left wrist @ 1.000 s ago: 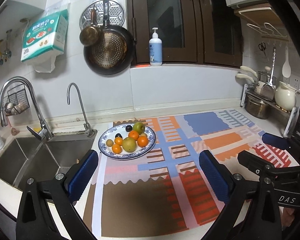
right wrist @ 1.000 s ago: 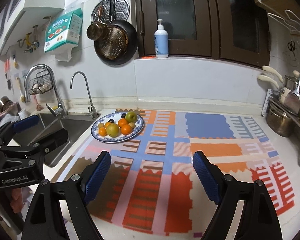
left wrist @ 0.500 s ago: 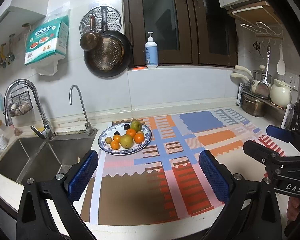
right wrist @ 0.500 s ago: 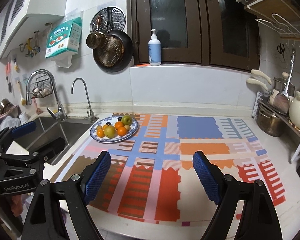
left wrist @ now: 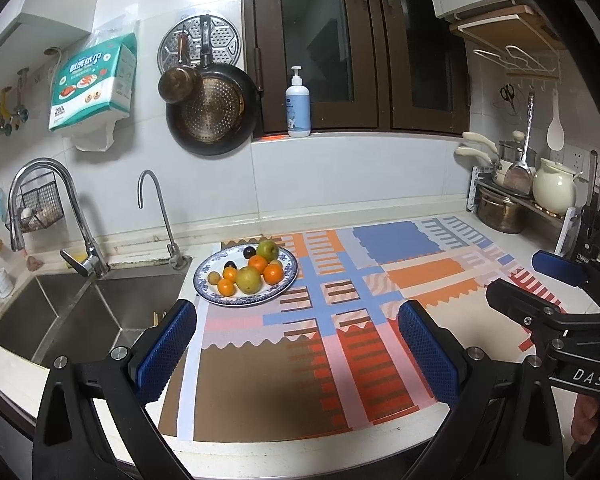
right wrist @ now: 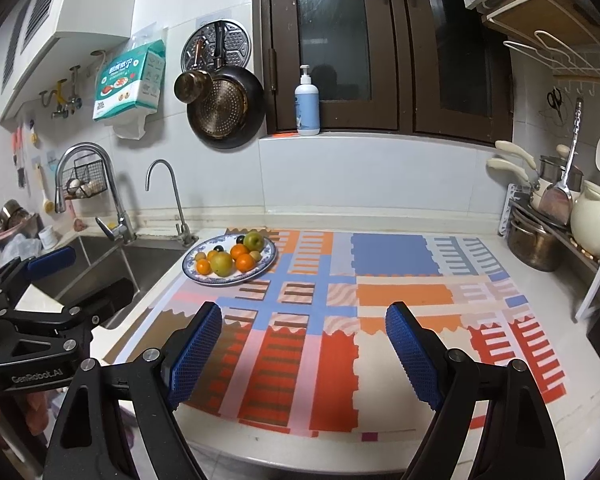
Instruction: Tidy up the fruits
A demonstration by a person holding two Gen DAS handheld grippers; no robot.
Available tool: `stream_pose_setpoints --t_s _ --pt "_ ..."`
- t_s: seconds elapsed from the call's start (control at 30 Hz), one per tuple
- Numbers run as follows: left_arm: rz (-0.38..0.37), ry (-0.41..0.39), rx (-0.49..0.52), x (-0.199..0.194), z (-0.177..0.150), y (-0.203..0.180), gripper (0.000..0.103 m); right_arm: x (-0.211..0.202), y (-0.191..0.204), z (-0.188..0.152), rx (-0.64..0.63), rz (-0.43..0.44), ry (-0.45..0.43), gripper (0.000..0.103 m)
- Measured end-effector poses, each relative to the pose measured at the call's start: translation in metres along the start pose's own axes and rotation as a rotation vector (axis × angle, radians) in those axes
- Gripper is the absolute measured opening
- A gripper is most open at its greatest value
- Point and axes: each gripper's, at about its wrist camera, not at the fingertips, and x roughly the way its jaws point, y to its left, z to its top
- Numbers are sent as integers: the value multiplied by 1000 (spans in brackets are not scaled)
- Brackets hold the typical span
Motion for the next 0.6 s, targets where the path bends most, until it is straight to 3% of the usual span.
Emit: stream_pose_setpoints --t_s 0.6 --pt "-13 7 -5 1 0 -2 103 -6 -2 -5 13 -16 4 85"
